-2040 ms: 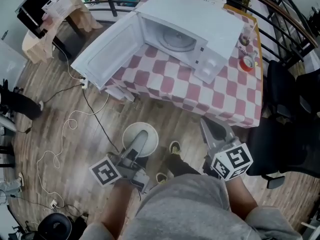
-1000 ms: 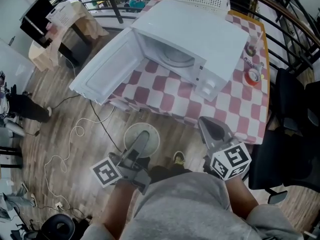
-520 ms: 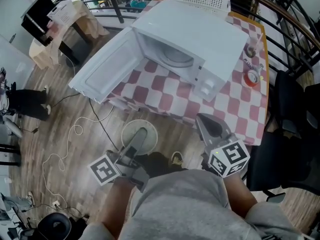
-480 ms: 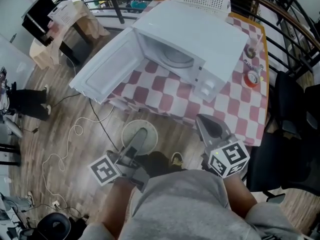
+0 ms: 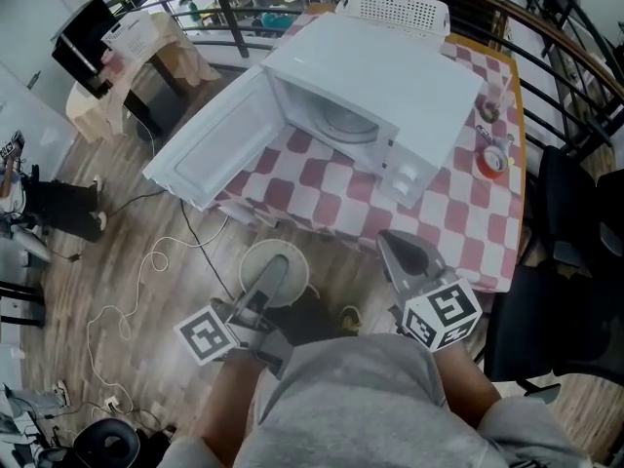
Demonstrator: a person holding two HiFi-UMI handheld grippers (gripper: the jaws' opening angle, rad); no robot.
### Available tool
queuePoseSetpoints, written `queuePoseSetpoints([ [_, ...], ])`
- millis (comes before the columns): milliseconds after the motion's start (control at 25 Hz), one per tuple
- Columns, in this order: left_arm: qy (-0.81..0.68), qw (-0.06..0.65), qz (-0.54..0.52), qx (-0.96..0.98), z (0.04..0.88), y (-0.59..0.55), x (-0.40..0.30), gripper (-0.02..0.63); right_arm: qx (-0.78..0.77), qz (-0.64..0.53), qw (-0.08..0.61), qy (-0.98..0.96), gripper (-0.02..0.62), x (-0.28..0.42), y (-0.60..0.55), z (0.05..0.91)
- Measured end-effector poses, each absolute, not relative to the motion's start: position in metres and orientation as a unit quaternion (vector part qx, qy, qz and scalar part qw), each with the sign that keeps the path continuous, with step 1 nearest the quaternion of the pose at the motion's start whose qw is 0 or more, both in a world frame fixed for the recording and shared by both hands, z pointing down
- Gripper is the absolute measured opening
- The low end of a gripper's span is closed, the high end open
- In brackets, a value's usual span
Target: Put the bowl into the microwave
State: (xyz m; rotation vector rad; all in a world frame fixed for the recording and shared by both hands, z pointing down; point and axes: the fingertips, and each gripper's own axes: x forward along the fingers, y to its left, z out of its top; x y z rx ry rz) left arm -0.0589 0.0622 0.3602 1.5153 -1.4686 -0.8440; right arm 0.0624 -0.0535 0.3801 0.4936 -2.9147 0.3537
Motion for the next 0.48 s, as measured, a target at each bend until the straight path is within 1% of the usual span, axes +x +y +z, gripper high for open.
queuePoseSetpoints([
  [480, -0.571, 0.436, -0.330, 0.613, 0.372, 0.049, -0.065, 0.193, 0.179, 0.118, 0.087, -0.973, -0.002, 0.055, -0.066, 0.384],
])
